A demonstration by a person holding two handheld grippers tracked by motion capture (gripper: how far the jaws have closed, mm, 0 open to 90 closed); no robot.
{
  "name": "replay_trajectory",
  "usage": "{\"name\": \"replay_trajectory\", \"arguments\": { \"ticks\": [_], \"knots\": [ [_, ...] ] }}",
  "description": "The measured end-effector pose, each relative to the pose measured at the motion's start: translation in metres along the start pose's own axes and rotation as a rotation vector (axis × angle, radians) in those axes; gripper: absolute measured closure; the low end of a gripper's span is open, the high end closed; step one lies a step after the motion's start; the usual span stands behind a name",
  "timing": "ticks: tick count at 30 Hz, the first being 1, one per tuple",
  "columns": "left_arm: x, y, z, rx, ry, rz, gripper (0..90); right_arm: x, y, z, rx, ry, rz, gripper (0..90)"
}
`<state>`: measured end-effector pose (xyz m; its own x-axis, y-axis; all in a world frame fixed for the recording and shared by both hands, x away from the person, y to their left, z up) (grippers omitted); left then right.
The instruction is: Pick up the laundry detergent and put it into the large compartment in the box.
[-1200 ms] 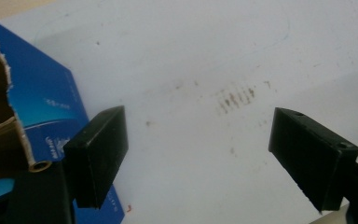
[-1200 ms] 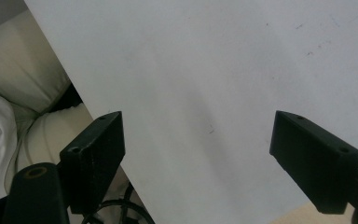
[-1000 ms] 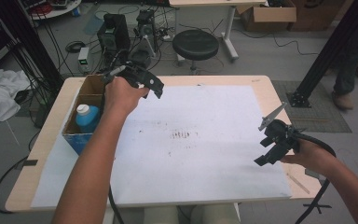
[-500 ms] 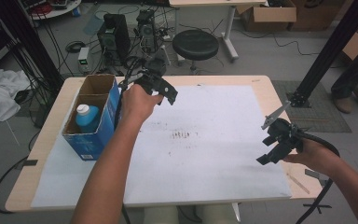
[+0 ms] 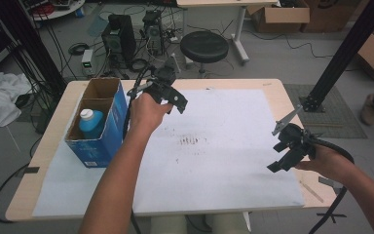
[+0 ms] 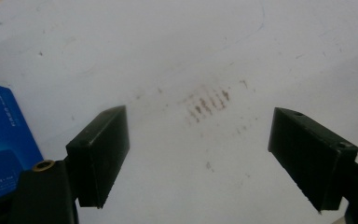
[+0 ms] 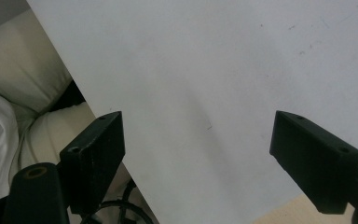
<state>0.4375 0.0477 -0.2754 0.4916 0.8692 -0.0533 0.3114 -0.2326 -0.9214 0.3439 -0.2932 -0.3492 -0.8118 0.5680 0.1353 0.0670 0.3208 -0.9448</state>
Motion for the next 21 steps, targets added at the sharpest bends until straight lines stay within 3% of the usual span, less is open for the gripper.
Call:
{"name": "replay_trajectory", "arguments": {
  "ticks": [21],
  "knots": [
    [0.0015,-0.0009,0.0045,0.007,0.005,-0.002,21.6,0.0036,0.0020,-0.0003,0.004,0.001,0.001,17.7]
  ]
}}
Point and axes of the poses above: each handheld gripper's, and its own axes: y roughly forward along the jaws, z roughly out of its underside, x roughly to its left, the point moved 4 cm from there along y, roughly forward along the jaws, and after that the axes turned 5 degrees about y, right-handed, at the moved point
